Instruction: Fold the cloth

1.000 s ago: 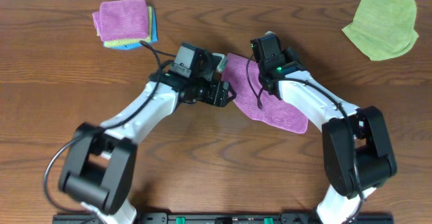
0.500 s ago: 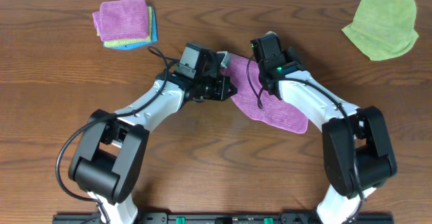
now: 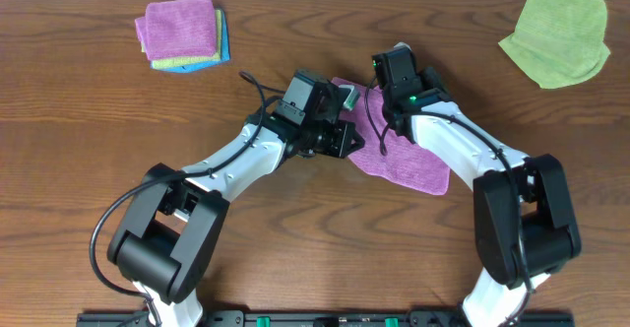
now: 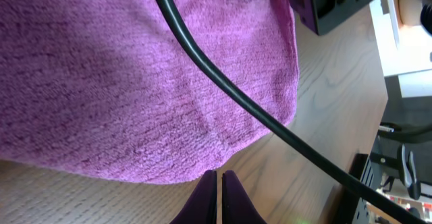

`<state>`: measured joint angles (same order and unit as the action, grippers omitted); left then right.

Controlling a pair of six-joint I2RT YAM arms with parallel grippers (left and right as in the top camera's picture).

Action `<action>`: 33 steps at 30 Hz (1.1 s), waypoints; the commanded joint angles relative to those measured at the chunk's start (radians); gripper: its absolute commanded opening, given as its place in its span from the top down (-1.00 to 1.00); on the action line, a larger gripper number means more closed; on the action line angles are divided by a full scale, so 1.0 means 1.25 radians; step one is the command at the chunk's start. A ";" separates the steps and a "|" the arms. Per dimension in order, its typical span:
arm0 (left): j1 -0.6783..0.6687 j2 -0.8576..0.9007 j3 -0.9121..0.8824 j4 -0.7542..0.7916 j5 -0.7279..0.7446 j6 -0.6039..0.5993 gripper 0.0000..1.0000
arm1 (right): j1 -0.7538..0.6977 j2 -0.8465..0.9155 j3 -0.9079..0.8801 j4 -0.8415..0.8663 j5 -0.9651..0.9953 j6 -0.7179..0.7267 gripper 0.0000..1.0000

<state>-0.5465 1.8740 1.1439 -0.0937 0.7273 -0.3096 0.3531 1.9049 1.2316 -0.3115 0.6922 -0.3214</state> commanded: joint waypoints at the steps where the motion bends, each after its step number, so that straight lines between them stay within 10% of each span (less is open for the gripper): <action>1: -0.019 0.014 0.002 -0.002 -0.005 0.024 0.88 | -0.006 0.005 0.012 0.005 0.012 0.018 0.97; 33: -0.067 0.094 0.002 0.018 -0.179 0.087 0.89 | -0.006 0.005 0.012 0.007 0.011 0.018 0.98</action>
<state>-0.6186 1.9884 1.1439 -0.0742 0.5419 -0.2333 0.3531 1.9049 1.2316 -0.3023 0.6922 -0.3214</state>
